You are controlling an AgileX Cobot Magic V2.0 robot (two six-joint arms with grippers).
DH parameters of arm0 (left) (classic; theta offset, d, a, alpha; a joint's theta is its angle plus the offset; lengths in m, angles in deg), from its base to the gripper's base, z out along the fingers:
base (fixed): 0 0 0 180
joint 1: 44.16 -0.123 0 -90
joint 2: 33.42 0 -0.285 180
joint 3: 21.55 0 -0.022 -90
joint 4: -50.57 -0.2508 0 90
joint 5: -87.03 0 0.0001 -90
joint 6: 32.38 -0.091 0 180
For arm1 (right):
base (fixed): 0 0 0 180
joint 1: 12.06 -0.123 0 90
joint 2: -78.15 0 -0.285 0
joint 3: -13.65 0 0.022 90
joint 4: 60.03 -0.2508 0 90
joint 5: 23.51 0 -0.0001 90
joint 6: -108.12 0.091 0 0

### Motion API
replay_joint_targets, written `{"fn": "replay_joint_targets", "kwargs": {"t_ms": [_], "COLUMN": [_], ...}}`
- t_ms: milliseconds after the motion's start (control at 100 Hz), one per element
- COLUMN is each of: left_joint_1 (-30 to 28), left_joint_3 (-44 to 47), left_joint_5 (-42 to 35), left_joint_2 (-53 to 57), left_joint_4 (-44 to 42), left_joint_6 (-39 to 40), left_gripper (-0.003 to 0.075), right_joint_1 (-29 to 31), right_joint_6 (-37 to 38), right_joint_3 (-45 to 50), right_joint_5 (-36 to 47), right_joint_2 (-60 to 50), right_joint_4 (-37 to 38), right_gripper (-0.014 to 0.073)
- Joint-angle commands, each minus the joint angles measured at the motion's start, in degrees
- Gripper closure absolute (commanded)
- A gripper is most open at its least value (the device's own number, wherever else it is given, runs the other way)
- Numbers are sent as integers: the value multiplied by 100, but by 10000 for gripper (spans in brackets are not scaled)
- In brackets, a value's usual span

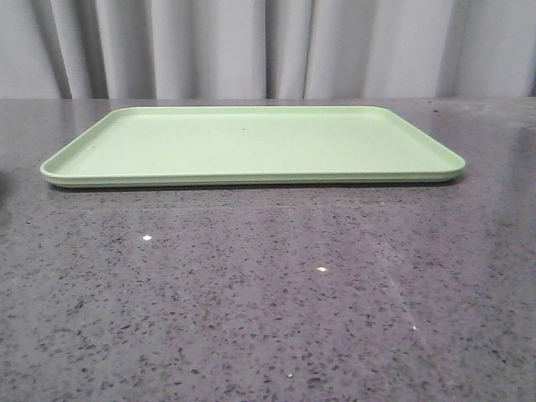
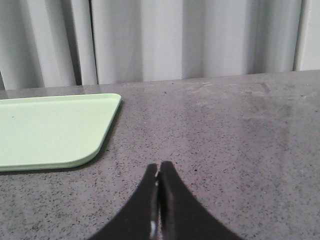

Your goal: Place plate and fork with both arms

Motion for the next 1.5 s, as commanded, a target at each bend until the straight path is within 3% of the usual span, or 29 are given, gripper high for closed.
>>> {"fn": "replay_joint_targets", "kwargs": {"t_ms": [0,940,1200,1490], "left_joint_1": [13,13,13,13], "left_joint_3": [78,-121,-1066,-2601], "left_joint_5": [-463,-784,-87,1021], "left_joint_2": [184,174,-143,-1490], "left_joint_4": [27,239,239,239], "left_joint_6": [10,10,10,10], "left_gripper": [741,741,741,741], "right_joint_1": [21,20,20,20], "right_joint_6": [-50,-50,-50,-50], "right_joint_3": [-32,-107,-1064,-2807], "right_joint_5": [454,401,-684,-1834], "right_joint_2": [-135,-128,319,1696], "right_joint_4": [59,80,80,80], "right_gripper": [662,662,662,662]}}
